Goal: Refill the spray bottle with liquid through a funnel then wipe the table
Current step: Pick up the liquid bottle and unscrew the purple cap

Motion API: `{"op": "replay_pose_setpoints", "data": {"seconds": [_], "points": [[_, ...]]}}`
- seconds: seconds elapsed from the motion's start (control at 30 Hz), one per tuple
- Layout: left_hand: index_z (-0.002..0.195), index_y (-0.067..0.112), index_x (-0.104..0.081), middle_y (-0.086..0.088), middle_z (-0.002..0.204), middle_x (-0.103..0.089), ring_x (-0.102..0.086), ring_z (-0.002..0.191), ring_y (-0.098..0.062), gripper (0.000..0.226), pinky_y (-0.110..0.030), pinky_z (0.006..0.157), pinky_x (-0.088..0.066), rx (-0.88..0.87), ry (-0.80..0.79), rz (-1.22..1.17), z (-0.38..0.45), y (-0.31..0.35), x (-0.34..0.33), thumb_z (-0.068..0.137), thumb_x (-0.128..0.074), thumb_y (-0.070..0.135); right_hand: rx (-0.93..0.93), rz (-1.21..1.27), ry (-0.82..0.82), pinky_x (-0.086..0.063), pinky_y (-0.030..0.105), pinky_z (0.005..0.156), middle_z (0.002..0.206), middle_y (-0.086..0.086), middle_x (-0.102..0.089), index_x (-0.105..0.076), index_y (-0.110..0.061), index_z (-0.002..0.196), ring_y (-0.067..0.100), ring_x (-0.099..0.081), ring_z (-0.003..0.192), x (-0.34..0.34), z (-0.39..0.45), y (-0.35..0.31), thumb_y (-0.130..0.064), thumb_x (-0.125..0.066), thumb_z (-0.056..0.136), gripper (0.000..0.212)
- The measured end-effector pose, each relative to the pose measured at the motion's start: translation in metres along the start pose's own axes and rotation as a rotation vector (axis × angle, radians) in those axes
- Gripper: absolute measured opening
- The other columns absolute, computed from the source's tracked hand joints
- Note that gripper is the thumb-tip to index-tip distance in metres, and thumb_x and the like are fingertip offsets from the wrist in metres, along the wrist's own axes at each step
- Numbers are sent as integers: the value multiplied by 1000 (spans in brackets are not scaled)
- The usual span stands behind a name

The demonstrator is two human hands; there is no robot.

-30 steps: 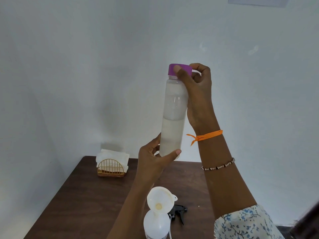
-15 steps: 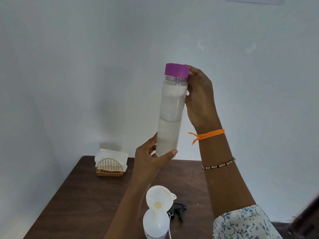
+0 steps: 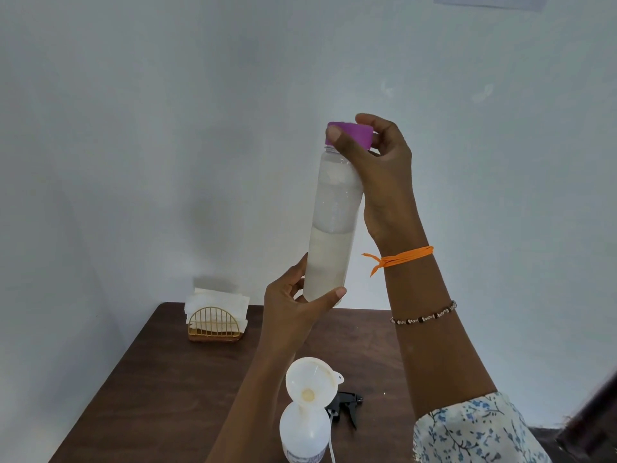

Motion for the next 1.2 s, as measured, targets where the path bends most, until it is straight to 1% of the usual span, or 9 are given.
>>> {"op": "replay_pose_setpoints", "data": {"seconds": [0.13,0.23,0.33,0.43,0.57,0.77,0.9,1.0,1.2], "points": [[116,35,-54,12,116,-60,-59,101,-7,55,-10,76,-50,-10,-2,-18,1,0,3,67,-79,27,-86,185,-119,-52,28,74,99,7,-63,-50,-4,117,11,-63,83,1,0,2,-30,-62,71,53],[118,32,-56,9,119,-61,-59,105,-12,56,-12,78,-50,0,6,-20,1,-3,4,67,-79,28,-124,169,-209,-48,29,74,97,2,-58,-56,-12,101,10,-57,85,2,1,4,-37,-50,76,36],[120,31,-56,9,120,-62,-59,105,-11,59,-9,75,-50,1,11,-23,2,-6,4,66,-79,28,-91,38,-142,-52,28,78,99,2,-60,-57,-14,100,11,-60,89,-3,1,6,-43,-61,72,41],[122,29,-57,9,119,-62,-59,105,-10,60,-8,72,-50,-3,9,-12,1,-7,4,66,-80,28,-41,-5,-73,-53,23,76,103,11,-65,-62,-7,109,17,-62,89,-4,-1,10,-35,-74,72,48],[119,33,-56,11,117,-62,-59,103,-8,58,-5,71,-49,3,8,-28,0,-6,3,67,-80,26,-74,112,-124,-51,23,74,102,5,-65,-57,-3,117,8,-64,83,4,1,13,-26,-65,81,43],[115,36,-55,12,116,-61,-58,104,-12,54,-5,69,-49,1,13,-24,1,-6,3,67,-79,27,-118,160,-147,-48,26,76,101,-4,-54,-44,-15,114,7,-56,87,4,1,11,-34,-53,89,33],[115,37,-54,15,112,-60,-59,101,-8,55,-3,66,-47,-4,9,-28,1,-7,2,67,-80,25,-61,27,-50,-54,26,80,112,4,-50,-37,-17,126,12,-58,93,-1,1,12,-24,-71,79,58],[114,38,-54,16,111,-60,-59,99,-5,54,-3,64,-47,0,9,-32,0,-8,2,68,-79,26,-56,45,-54,-53,24,77,111,8,-51,-36,-19,126,17,-58,95,1,2,15,-23,-73,77,61],[121,31,-57,8,119,-63,-60,106,-14,57,-10,78,-52,2,12,-46,1,-13,3,68,-78,27,-98,166,-104,-46,28,79,102,0,-54,-37,-18,126,9,-54,89,3,1,17,-28,-41,96,31]]}}
Point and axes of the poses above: each hand's wrist, its own z-axis towards the middle knuckle, its own x-axis out of the back of the hand, y = z × x, the point moved 1 cm from there along z, towards the middle knuckle
